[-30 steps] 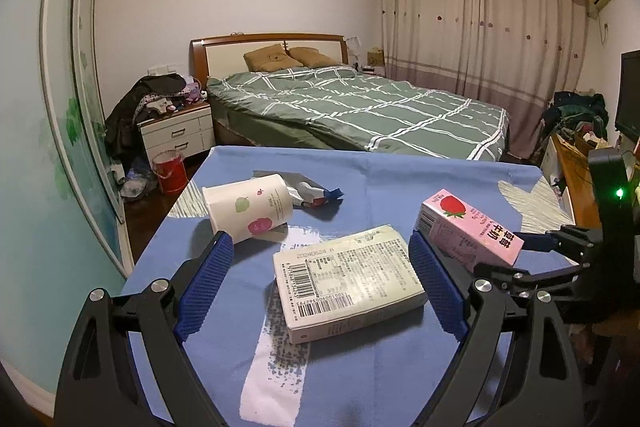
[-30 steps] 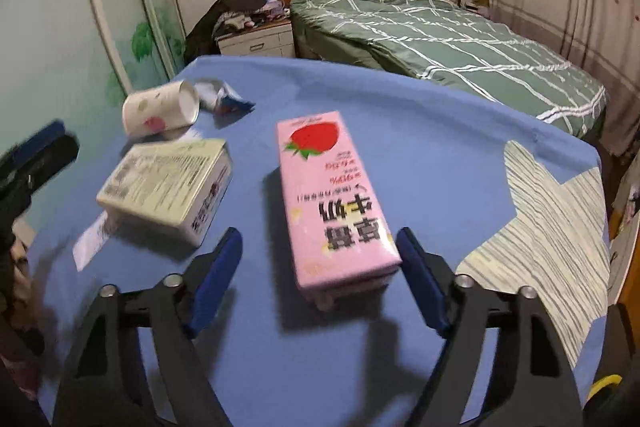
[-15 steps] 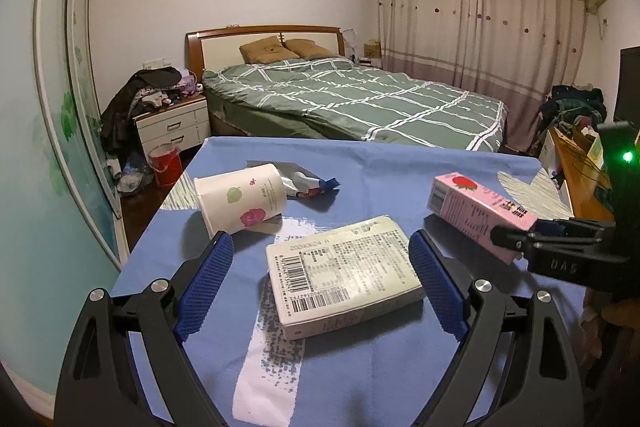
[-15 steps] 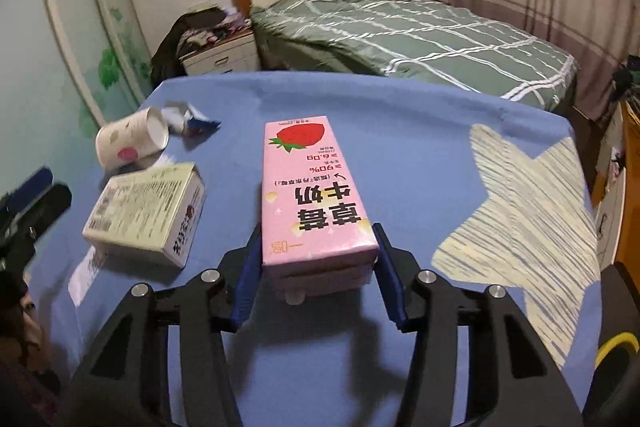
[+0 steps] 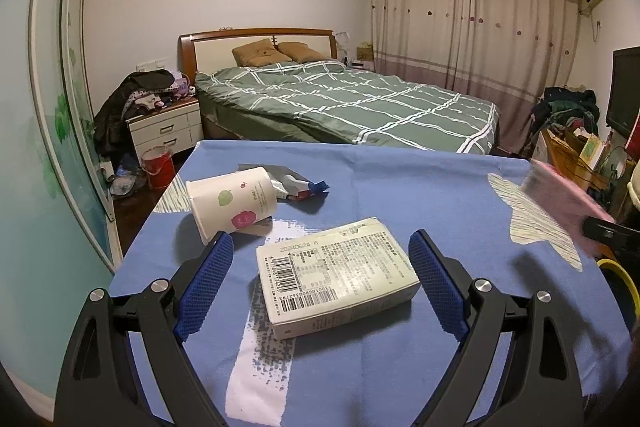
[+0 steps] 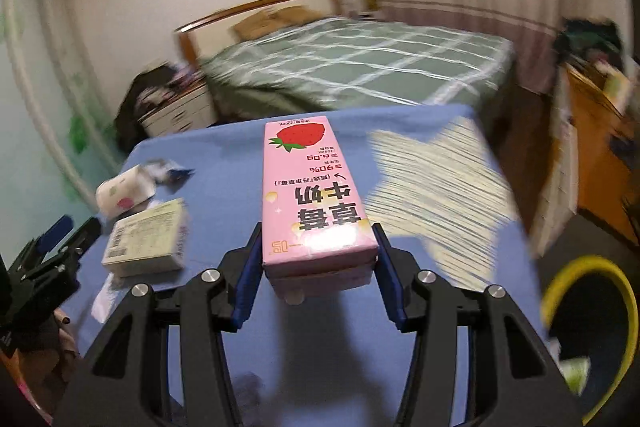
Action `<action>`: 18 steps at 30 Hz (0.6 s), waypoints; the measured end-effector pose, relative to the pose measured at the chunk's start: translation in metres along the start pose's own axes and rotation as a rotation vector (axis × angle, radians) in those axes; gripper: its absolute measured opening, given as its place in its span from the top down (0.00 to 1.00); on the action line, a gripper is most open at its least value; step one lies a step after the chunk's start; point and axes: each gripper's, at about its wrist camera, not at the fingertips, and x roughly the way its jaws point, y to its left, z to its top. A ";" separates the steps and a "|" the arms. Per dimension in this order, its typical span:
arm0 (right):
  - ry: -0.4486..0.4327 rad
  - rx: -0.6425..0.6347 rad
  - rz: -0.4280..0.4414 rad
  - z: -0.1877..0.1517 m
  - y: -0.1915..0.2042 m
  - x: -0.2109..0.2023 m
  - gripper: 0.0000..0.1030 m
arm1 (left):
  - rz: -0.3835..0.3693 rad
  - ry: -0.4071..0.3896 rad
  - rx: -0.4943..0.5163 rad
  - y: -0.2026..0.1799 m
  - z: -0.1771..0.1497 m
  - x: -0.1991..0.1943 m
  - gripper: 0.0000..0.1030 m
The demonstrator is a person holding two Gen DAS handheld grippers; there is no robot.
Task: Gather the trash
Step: 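Carry the pink carton over the bin and open the right gripper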
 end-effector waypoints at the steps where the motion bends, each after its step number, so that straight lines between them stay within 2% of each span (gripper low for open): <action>1: -0.013 0.035 -0.055 -0.004 -0.013 -0.009 0.52 | 0.001 -0.002 0.001 0.000 0.000 0.000 0.14; 3: -0.033 0.085 -0.151 -0.013 -0.037 -0.025 0.52 | -0.002 -0.005 -0.001 0.000 0.000 0.000 0.14; 8: -0.040 0.177 -0.322 -0.039 -0.078 -0.050 0.52 | -0.009 0.003 0.001 -0.001 0.000 0.000 0.14; 13: -0.016 0.263 -0.417 -0.060 -0.118 -0.058 0.52 | -0.025 0.014 -0.005 -0.001 0.000 0.000 0.14; 18: -0.002 0.328 -0.460 -0.069 -0.143 -0.059 0.51 | -0.024 0.012 -0.007 0.000 0.000 -0.001 0.14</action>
